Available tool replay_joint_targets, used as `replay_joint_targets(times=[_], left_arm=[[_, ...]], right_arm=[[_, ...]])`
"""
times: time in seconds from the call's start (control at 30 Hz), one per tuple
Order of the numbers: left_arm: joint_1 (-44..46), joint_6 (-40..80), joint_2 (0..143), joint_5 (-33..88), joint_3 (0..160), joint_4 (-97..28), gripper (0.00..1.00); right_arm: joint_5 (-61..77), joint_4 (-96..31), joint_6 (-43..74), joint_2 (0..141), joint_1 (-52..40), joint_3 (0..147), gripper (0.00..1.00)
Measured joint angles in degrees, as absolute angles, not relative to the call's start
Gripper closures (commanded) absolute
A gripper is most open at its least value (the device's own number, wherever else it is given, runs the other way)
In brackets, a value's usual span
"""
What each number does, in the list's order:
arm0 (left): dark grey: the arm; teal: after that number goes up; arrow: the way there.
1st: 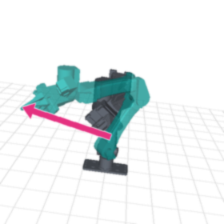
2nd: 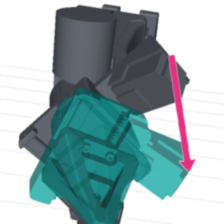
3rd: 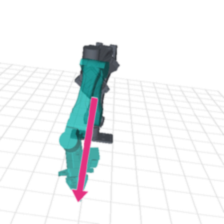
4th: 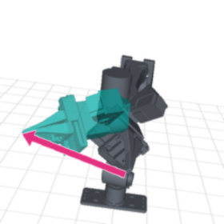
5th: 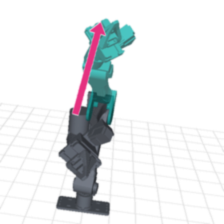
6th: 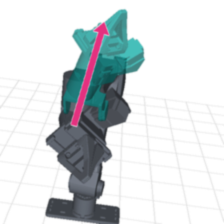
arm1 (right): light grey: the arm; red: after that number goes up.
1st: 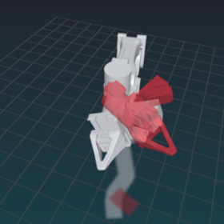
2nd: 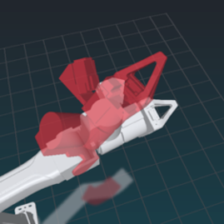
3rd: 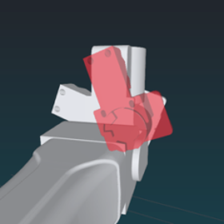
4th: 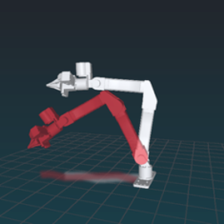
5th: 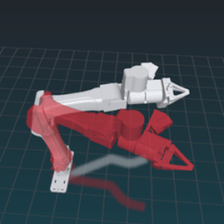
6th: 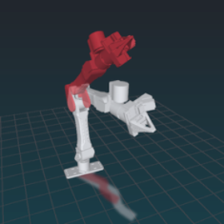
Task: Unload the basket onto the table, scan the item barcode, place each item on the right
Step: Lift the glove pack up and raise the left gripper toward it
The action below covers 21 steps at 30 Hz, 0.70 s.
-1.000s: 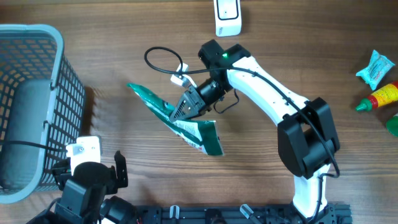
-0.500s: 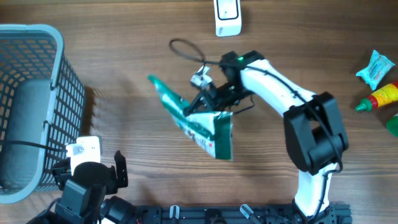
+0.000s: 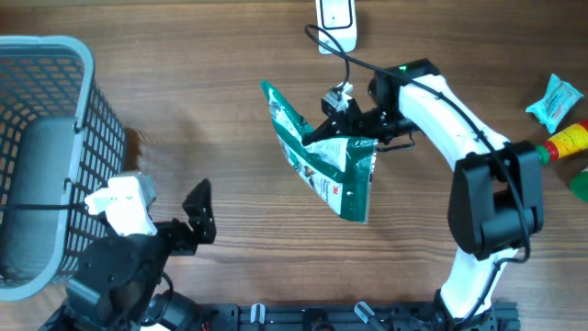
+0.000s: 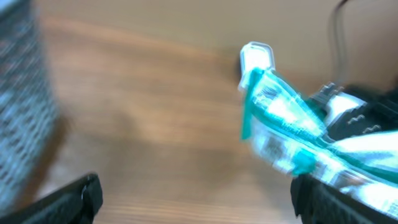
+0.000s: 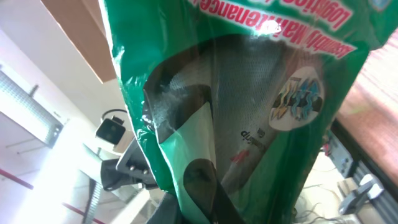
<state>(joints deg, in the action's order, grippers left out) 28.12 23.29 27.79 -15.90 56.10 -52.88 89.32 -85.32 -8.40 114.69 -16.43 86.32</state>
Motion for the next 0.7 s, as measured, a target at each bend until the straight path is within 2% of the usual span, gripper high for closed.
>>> replay_joint_targets(times=[0.2,0.37,0.5,0.57,0.7], left_arm=[[28.1,27.0,27.8,-10.7,56.1,-50.5,0.0],[28.1,42.5,28.8,-8.3,54.8,-49.9,0.0],[28.1,56.6,29.8,-4.6,45.7,-40.9,0.0],[28.1,63.9,30.6,1.8,32.4,-15.4,0.0],[28.1,74.3,30.6,5.7,17.9,6.4,0.0]], right_arm=[[89.3,-85.3,-2.5,113.1,-10.9,86.3,0.96],[89.3,-85.1,0.7,113.0,-7.7,86.3,0.96],[89.3,-84.2,3.0,113.0,-6.8,86.3,0.96],[89.3,-83.7,3.5,113.0,-6.6,86.3,0.96],[89.3,-83.5,3.7,113.0,-6.6,86.3,0.96]])
